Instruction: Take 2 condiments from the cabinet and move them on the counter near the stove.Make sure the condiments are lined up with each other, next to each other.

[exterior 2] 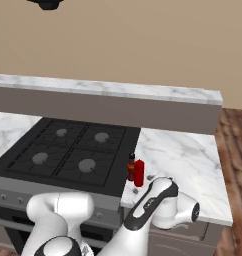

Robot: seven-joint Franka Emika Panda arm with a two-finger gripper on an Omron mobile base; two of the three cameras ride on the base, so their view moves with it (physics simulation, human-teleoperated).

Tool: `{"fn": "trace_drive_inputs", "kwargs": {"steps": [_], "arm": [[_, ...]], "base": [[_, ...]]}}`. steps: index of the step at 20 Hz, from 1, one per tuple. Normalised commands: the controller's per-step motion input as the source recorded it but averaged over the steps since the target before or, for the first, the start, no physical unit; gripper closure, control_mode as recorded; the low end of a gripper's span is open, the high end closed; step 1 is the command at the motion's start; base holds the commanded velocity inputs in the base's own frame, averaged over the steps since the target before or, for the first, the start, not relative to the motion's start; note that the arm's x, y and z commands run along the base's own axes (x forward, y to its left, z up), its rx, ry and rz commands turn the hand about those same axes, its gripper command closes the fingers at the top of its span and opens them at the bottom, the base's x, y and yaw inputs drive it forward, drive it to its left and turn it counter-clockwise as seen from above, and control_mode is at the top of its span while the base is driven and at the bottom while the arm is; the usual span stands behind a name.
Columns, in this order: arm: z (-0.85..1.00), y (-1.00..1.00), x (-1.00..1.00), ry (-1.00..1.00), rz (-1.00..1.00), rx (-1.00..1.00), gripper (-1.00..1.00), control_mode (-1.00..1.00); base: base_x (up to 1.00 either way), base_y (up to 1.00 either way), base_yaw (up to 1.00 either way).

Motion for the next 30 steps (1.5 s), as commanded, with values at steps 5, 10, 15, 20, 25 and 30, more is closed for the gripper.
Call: {"fn": "trace_drive_inputs", "kwargs": {"steps": [5, 10, 15, 20, 25, 30], "arm": [[0.70, -0.07, -0.45, -0.14, 0.00, 0.00, -1.00, -1.00], [0.77, 0.00, -0.42, -0.04, 0.00, 0.00, -1.00, -1.00], [0.59, 0.10, -0.32, 0.06, -0.13, 0.00, -1.00, -1.00], [0.54, 0.31, -0.18, 0.21, -0.22, -0.02, -1.00, -1.00], [0.51, 0.37, -0.05, 0.44, -0.22, -0.07, -1.00, -1.00], [0.40, 0.53, 0.00, 0.44, -0.18, -0.12, -1.00, -1.00]], "base": [[0.00, 0.00, 0.00], [0.00, 0.00, 0.00], [0.00, 0.00, 0.00], [0.00, 0.00, 0.00], [0.00, 0.00, 0.00], [0.00, 0.00, 0.00]]}}
